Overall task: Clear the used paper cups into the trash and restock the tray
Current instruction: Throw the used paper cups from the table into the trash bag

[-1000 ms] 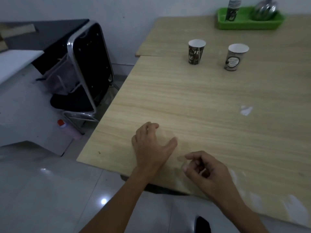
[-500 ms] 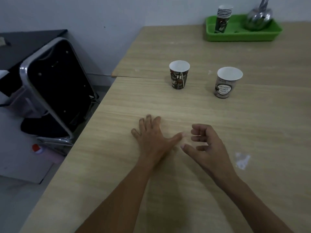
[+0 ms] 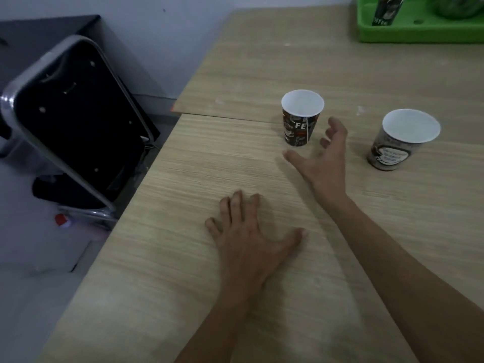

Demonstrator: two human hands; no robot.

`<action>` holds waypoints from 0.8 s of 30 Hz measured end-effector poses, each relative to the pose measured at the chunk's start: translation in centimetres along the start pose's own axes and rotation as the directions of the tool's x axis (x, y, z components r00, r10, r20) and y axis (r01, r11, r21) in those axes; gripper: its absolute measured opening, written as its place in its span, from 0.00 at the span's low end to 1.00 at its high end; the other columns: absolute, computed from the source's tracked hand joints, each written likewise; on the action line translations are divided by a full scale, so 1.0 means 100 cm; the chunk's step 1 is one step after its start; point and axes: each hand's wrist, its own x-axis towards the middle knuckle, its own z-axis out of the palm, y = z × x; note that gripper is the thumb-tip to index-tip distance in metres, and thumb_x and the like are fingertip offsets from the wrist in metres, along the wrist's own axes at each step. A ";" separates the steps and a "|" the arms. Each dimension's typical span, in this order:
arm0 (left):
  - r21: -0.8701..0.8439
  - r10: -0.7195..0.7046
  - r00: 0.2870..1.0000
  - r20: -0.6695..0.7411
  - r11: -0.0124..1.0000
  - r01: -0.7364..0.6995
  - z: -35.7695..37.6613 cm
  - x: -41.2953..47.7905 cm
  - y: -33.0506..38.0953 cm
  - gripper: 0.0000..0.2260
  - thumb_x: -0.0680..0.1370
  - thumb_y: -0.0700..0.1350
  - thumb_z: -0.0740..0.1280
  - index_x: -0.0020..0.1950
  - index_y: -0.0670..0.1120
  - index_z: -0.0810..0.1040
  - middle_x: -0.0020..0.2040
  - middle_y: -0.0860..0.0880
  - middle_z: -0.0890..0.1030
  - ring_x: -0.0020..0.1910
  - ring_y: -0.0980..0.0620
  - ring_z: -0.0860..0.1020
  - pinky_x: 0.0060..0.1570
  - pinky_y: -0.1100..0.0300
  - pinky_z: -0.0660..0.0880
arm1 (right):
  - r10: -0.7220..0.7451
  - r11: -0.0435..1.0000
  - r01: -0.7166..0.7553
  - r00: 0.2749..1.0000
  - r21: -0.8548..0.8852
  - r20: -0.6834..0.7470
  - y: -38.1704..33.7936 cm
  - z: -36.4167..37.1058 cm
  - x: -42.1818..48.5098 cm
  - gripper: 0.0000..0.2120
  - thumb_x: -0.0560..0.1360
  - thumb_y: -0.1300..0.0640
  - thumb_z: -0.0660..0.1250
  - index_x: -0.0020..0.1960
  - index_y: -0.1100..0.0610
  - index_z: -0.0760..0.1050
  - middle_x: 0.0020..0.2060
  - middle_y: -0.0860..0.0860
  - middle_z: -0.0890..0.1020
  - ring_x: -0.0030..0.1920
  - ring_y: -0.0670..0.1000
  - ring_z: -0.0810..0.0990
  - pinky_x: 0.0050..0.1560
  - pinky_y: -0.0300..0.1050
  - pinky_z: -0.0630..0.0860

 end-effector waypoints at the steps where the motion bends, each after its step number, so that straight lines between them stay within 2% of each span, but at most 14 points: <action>1: 0.003 -0.003 1.000 0.001 1.000 0.003 0.000 0.000 0.000 0.46 0.61 0.80 0.56 0.72 0.55 0.64 0.76 0.50 0.60 0.75 0.47 0.54 0.69 0.38 0.52 | -0.004 1.000 0.004 1.000 -0.001 -0.018 -0.001 0.003 0.009 0.48 0.63 0.52 0.79 0.74 0.54 0.54 0.71 0.51 0.62 0.65 0.47 0.66 0.67 0.46 0.67; 4: -0.011 -0.011 1.000 0.018 1.000 0.012 0.000 -0.001 0.000 0.46 0.61 0.80 0.55 0.72 0.56 0.62 0.77 0.50 0.58 0.76 0.48 0.52 0.70 0.38 0.50 | -0.008 1.000 0.009 0.999 0.021 -0.034 0.000 0.012 0.031 0.52 0.61 0.49 0.79 0.75 0.52 0.51 0.73 0.51 0.60 0.71 0.49 0.62 0.70 0.49 0.65; 6: -0.025 -0.016 1.000 0.024 1.000 0.017 0.001 0.000 0.000 0.46 0.61 0.80 0.55 0.73 0.56 0.61 0.77 0.51 0.57 0.76 0.49 0.50 0.70 0.38 0.48 | 0.006 0.998 -0.005 1.000 0.060 -0.018 -0.002 0.016 0.040 0.54 0.59 0.46 0.79 0.75 0.49 0.50 0.73 0.50 0.61 0.71 0.49 0.63 0.69 0.50 0.66; 7: -0.036 -0.015 1.000 0.023 0.999 0.015 0.000 0.000 0.000 0.46 0.61 0.80 0.55 0.73 0.56 0.61 0.77 0.50 0.57 0.76 0.48 0.50 0.70 0.38 0.47 | 0.013 0.997 -0.012 1.000 0.070 -0.011 -0.003 0.017 0.042 0.53 0.58 0.45 0.78 0.74 0.47 0.52 0.71 0.49 0.64 0.70 0.49 0.66 0.67 0.52 0.68; 9: -0.052 -0.015 0.999 0.029 0.998 0.017 -0.001 0.000 0.001 0.46 0.62 0.80 0.56 0.73 0.56 0.61 0.77 0.50 0.57 0.77 0.48 0.49 0.70 0.38 0.46 | -0.007 0.999 0.007 1.000 0.043 -0.015 -0.006 0.019 0.046 0.43 0.59 0.46 0.78 0.70 0.48 0.62 0.62 0.45 0.74 0.62 0.47 0.73 0.61 0.55 0.73; 12: -0.056 -0.014 0.998 0.059 0.998 0.018 -0.004 -0.001 0.002 0.46 0.62 0.80 0.56 0.74 0.56 0.59 0.78 0.50 0.54 0.77 0.49 0.46 0.71 0.38 0.43 | -0.029 0.999 0.030 0.999 0.021 -0.042 -0.011 0.017 0.039 0.33 0.62 0.51 0.77 0.63 0.51 0.68 0.52 0.40 0.77 0.55 0.46 0.76 0.57 0.52 0.75; 16: -0.070 -0.005 1.000 0.031 0.998 0.008 -0.004 0.000 0.001 0.45 0.62 0.79 0.57 0.73 0.55 0.61 0.77 0.49 0.56 0.76 0.47 0.49 0.70 0.38 0.45 | -0.063 0.998 0.064 0.997 0.024 -0.044 -0.014 0.009 0.007 0.33 0.62 0.52 0.78 0.63 0.52 0.68 0.51 0.40 0.76 0.53 0.44 0.76 0.54 0.45 0.75; 19: -0.044 0.010 1.000 0.003 0.999 -0.010 -0.004 -0.004 -0.001 0.44 0.64 0.78 0.57 0.72 0.51 0.64 0.76 0.48 0.60 0.76 0.46 0.53 0.69 0.38 0.49 | -0.089 0.996 0.089 0.996 0.012 -0.030 -0.019 -0.003 -0.031 0.33 0.62 0.52 0.78 0.63 0.53 0.68 0.50 0.39 0.76 0.53 0.44 0.76 0.54 0.45 0.76; 22: -0.069 0.023 0.999 -0.027 0.997 -0.025 0.001 -0.009 -0.007 0.40 0.68 0.73 0.59 0.71 0.48 0.66 0.76 0.47 0.62 0.75 0.47 0.55 0.70 0.41 0.51 | -0.088 0.996 0.087 0.996 0.035 0.008 -0.025 -0.014 -0.070 0.32 0.63 0.54 0.79 0.62 0.54 0.69 0.48 0.36 0.76 0.50 0.41 0.77 0.50 0.39 0.75; 24: -0.102 0.060 0.997 -0.045 0.993 -0.064 0.004 -0.022 -0.016 0.37 0.70 0.71 0.56 0.70 0.47 0.68 0.75 0.46 0.63 0.76 0.48 0.57 0.72 0.41 0.51 | -0.088 0.995 0.086 0.996 0.051 0.027 -0.029 -0.021 -0.097 0.30 0.63 0.56 0.79 0.61 0.55 0.70 0.49 0.38 0.77 0.50 0.41 0.77 0.50 0.38 0.75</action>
